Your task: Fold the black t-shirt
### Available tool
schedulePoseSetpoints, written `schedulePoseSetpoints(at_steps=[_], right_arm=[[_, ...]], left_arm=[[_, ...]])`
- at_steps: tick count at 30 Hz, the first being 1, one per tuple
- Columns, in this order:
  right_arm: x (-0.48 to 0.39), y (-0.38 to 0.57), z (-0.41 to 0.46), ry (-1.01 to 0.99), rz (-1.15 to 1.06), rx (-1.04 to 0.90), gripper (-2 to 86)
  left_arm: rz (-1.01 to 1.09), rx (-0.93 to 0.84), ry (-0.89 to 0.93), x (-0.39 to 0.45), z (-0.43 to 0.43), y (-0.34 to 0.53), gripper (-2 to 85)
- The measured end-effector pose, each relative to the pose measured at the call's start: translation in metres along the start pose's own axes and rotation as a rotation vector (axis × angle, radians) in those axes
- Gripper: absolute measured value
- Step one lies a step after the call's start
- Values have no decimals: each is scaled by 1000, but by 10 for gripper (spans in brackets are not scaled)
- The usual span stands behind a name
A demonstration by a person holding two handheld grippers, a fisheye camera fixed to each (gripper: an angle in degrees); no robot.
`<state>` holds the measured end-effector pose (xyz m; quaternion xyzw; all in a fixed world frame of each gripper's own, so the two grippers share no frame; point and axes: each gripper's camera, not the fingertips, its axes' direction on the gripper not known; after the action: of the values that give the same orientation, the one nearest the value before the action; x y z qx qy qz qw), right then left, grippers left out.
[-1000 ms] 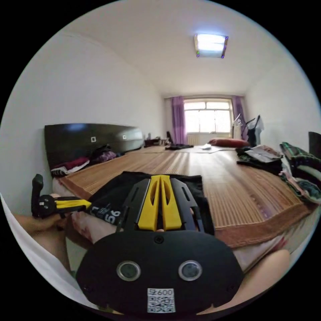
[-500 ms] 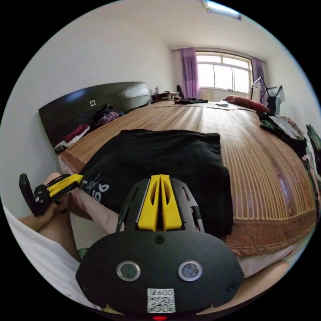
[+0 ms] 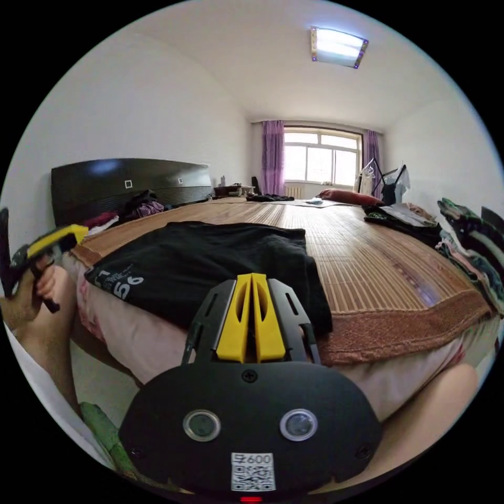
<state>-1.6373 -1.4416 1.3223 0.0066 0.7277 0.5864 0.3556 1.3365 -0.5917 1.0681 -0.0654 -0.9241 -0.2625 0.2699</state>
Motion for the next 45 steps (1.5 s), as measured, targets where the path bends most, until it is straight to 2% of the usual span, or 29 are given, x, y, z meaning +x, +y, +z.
schedulePoseSetpoints(at_steps=[6, 9, 11, 16, 19, 21, 23, 24, 26, 30, 31, 33, 36, 38, 39, 40, 41, 44, 45], right_arm=[[-18, -6, -3, -16, 13, -4, -9], [-29, -10, -4, -16, 12, -10, -9], [-36, -14, -6, -28, 21, -11, -9], [-65, -61, -18, 18, 5, -138, -9], [-92, -109, -51, -144, 27, 121, -9], [-109, -145, -28, -207, 8, -6, -9], [-128, -180, 32, -317, -23, -289, -9], [-133, -185, 47, -332, -45, -357, -9], [-154, -191, 93, -270, -165, -522, -9], [-154, -177, 119, -127, -304, -620, -9], [-143, -175, 113, -160, -299, -568, -9], [-116, -176, 109, -54, -218, -570, -9], [-73, -183, 95, -116, -54, -515, -9], [-61, -191, 89, 212, -25, -536, -9], [-63, -193, 86, 251, -31, -521, -9], [-69, -202, 79, 210, -35, -470, -9], [-79, -211, 73, 66, -42, -421, -9], [-115, -233, 79, -256, -77, -387, -9], [-123, -237, 85, -296, -88, -397, -9]], left_arm=[[216, -259, 277, 35, 86, -114, 7], [210, -460, 426, 43, 148, -148, 6], [192, -689, 473, 53, 198, -141, 5], [-14, -654, 581, 36, 196, -129, 3], [-10, -625, 566, 47, 185, -127, 2], [21, -610, 531, 60, 175, -128, 2], [57, -576, 480, 77, 161, -125, 2], [62, -567, 471, 81, 158, -124, 2], [67, -547, 453, 93, 148, -119, 2], [17, -533, 482, 98, 140, -111, 3], [10, -527, 486, 102, 136, -108, 3], [12, -518, 481, 110, 130, -104, 4], [26, -506, 462, 127, 120, -99, 4], [22, -498, 462, 137, 113, -94, 4], [20, -497, 464, 139, 112, -93, 4], [14, -497, 468, 143, 110, -90, 4], [8, -498, 474, 147, 107, -88, 5], [-1, -497, 481, 159, 100, -83, 5], [-1, -496, 481, 161, 98, -82, 5]])
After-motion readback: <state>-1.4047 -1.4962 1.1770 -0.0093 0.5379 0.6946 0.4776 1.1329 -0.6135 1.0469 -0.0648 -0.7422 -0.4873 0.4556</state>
